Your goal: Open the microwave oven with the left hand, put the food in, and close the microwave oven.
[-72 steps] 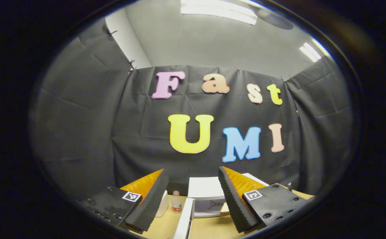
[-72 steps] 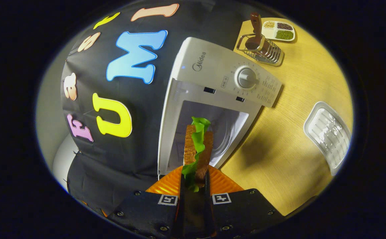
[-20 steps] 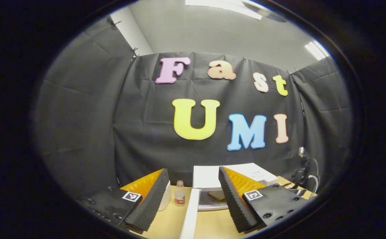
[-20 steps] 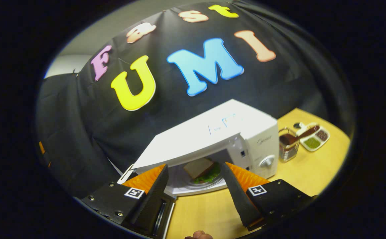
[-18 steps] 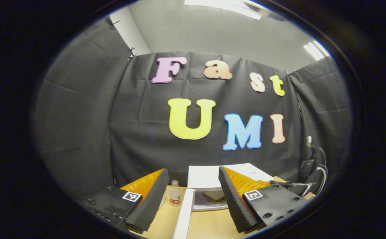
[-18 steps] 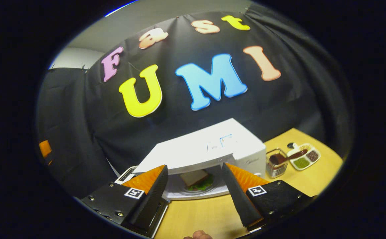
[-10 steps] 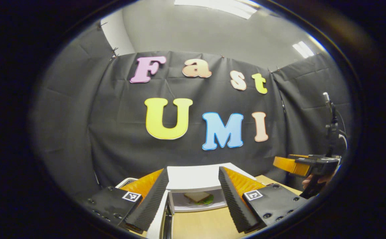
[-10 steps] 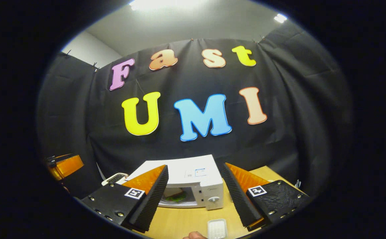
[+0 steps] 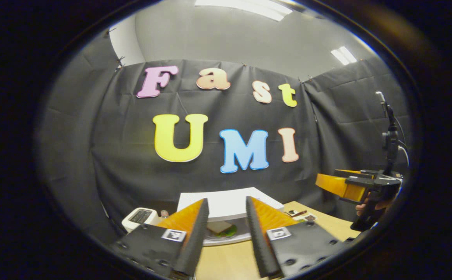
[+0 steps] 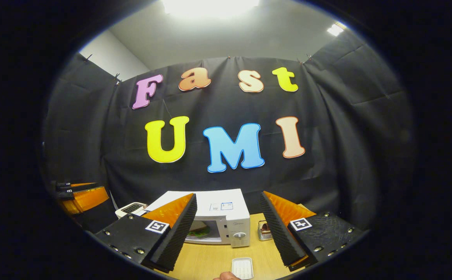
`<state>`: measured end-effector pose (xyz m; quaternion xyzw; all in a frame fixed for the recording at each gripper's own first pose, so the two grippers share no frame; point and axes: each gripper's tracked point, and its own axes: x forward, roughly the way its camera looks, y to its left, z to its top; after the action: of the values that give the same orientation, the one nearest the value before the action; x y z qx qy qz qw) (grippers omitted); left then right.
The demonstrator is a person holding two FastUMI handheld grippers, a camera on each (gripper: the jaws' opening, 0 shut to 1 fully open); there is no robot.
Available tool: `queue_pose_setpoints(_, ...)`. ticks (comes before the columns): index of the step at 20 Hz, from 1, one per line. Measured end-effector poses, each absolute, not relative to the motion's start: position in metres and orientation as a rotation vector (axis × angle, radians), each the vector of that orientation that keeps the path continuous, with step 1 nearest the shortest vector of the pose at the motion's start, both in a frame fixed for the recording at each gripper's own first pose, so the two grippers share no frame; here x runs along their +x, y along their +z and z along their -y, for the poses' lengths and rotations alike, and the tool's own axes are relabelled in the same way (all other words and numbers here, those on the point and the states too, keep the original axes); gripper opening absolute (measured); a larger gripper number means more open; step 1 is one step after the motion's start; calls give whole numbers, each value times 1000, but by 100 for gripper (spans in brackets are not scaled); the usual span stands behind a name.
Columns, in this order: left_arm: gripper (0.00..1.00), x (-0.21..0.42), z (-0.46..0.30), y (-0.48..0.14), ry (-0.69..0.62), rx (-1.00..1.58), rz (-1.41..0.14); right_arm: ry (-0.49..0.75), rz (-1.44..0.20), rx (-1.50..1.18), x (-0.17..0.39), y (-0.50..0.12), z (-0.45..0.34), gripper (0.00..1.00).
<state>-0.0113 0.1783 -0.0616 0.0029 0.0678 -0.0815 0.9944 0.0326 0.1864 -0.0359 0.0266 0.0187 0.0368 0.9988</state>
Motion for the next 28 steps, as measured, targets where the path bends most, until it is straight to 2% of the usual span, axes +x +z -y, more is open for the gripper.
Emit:
queue_pose_setpoints(2, 5, -25, -205, -72, -130, 4, -162, 84, -49, 72, 33, -39, -190, 97)
queue_pose_setpoints(9, 7, -99, -342, -126, 109, 19, -331, 124, -63, 71, 34, -43, -199, 97)
queue_pose_setpoints(13, 7, -144, -384, -170, 184, -12, -444, 145, -72, 70, 38, -45, -204, 97)
queue_pose_setpoints(19, 6, -166, -373, -240, 153, -49, -570, 180, -65, 60, 41, -44, -210, 97)
queue_pose_setpoints(23, 7, -169, -355, -250, 151, -76, -591, 158, -48, 56, 44, -40, -196, 97)
queue_pose_setpoints(28, 7, -169, -312, -257, 81, -135, -601, 143, -25, 48, 50, -32, -181, 97)
